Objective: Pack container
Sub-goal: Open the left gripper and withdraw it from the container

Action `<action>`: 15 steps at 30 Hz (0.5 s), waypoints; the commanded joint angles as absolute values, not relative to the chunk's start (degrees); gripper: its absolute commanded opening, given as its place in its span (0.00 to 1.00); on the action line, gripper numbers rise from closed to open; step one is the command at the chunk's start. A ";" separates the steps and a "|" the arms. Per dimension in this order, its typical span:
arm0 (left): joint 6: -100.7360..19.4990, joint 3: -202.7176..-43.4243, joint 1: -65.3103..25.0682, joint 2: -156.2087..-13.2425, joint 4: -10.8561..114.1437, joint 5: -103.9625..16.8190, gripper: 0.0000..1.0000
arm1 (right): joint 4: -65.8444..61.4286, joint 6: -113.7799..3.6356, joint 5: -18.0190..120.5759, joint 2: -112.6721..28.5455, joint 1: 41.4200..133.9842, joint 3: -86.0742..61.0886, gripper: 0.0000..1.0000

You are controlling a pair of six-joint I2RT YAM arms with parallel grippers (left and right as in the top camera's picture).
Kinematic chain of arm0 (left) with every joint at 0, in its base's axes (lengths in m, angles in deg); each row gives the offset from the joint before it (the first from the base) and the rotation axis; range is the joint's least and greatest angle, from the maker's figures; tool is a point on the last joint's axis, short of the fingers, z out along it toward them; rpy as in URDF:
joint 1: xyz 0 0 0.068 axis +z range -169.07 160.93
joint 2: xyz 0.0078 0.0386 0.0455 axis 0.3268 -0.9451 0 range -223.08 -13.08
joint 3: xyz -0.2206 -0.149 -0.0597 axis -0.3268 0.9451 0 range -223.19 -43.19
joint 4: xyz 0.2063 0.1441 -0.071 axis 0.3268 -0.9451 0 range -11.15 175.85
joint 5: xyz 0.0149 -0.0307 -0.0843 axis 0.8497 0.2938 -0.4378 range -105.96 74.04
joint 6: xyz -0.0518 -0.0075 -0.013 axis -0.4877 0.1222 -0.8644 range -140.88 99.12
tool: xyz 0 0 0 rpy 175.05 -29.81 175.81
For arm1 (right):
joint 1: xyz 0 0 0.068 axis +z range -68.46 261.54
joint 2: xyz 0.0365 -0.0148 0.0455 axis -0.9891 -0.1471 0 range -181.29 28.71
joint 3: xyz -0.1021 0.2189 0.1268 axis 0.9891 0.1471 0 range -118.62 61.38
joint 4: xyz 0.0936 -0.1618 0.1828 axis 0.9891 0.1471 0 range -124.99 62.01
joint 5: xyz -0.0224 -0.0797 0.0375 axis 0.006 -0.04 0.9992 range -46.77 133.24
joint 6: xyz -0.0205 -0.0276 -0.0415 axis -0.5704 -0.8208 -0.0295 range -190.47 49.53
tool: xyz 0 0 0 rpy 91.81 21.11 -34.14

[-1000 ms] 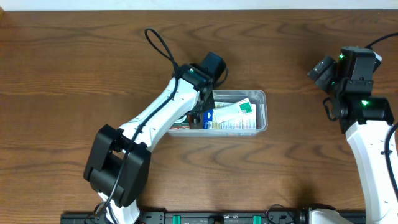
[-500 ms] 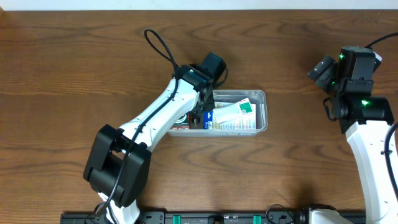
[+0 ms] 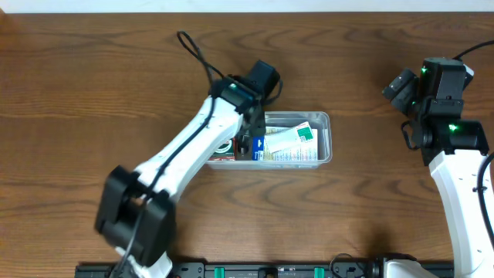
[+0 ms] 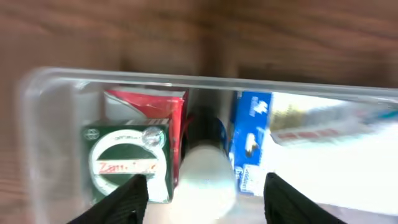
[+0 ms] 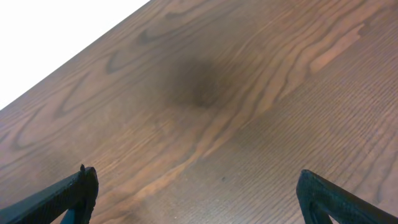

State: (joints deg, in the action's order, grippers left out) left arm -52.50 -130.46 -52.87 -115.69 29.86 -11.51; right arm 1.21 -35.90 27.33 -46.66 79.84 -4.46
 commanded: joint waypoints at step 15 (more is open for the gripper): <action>-43.80 -133.02 -52.90 -77.33 14.96 -11.35 0.98 | 1.28 -35.16 26.98 -46.75 79.15 -4.94 0.99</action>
